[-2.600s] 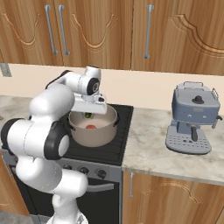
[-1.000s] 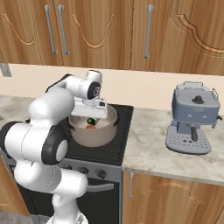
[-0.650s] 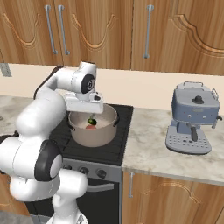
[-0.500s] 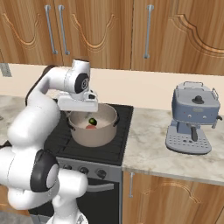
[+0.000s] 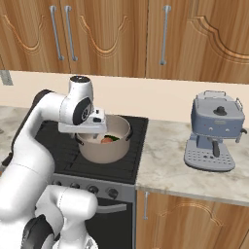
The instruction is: Put the cucumber and onion in the pot. Retrieve the spatula and lightly stir the vegetables in the pot.
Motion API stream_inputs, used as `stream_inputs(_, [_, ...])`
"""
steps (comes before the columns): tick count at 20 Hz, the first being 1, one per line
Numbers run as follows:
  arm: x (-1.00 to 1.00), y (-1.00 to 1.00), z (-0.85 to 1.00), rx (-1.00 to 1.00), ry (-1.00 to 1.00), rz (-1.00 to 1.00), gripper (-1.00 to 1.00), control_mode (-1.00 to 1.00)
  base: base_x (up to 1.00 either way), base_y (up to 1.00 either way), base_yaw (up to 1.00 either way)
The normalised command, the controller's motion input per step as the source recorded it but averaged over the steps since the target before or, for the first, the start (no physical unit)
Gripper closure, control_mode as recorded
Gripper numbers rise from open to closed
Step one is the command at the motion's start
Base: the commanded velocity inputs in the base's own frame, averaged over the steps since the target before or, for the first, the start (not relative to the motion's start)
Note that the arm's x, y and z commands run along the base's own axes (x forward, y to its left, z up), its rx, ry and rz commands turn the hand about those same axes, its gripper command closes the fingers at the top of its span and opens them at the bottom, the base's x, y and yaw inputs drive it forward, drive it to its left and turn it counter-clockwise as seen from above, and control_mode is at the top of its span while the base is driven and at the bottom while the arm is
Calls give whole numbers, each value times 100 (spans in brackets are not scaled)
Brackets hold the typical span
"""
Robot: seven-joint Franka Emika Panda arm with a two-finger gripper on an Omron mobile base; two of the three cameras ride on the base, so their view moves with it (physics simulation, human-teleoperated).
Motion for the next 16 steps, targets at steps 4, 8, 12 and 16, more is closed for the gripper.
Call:
stream_inputs(4, [0,27,28,-6,4,-8,-100,-100,0,0,0])
stream_inputs(8, [0,5,0,0,0,0,-100,-100,0,0,0])
stream_inputs(12, [0,0,0,0,0,0,-100,-100,0,0,0])
stream_inputs(16, [0,0,0,0,0,0,-100,-100,0,0,0])
